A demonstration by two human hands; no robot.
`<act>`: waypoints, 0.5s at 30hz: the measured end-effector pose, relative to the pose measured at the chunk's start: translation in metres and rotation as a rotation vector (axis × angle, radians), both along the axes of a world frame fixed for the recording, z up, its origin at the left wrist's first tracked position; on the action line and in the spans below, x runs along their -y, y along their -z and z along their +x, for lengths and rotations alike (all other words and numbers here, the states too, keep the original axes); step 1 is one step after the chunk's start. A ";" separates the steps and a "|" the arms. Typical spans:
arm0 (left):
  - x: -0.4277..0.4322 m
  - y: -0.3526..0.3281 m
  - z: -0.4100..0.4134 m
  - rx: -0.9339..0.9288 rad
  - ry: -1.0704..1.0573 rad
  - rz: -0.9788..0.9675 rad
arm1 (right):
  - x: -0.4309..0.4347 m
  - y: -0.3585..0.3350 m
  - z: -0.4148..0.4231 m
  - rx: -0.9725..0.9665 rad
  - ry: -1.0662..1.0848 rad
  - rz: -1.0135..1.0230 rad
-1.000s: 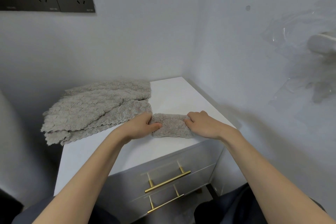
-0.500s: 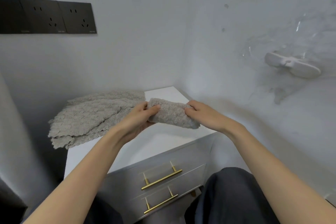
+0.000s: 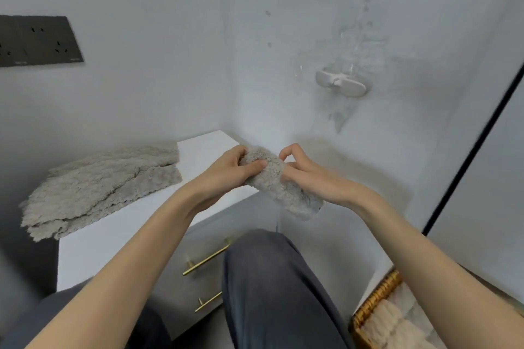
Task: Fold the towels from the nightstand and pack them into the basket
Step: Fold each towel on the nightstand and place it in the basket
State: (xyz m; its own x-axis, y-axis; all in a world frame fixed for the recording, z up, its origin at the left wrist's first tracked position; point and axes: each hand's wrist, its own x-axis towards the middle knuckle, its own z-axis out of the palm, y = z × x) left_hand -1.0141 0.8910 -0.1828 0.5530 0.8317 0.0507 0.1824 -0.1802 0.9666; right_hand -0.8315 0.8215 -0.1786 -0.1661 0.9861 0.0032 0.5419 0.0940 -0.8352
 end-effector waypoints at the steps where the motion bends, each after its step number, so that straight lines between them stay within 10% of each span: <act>1: 0.005 0.001 0.007 -0.035 0.018 0.029 | 0.007 0.003 0.006 0.004 0.015 -0.005; 15: 0.098 0.043 0.131 -0.257 0.372 0.039 | 0.145 0.074 0.110 -0.132 0.297 -0.183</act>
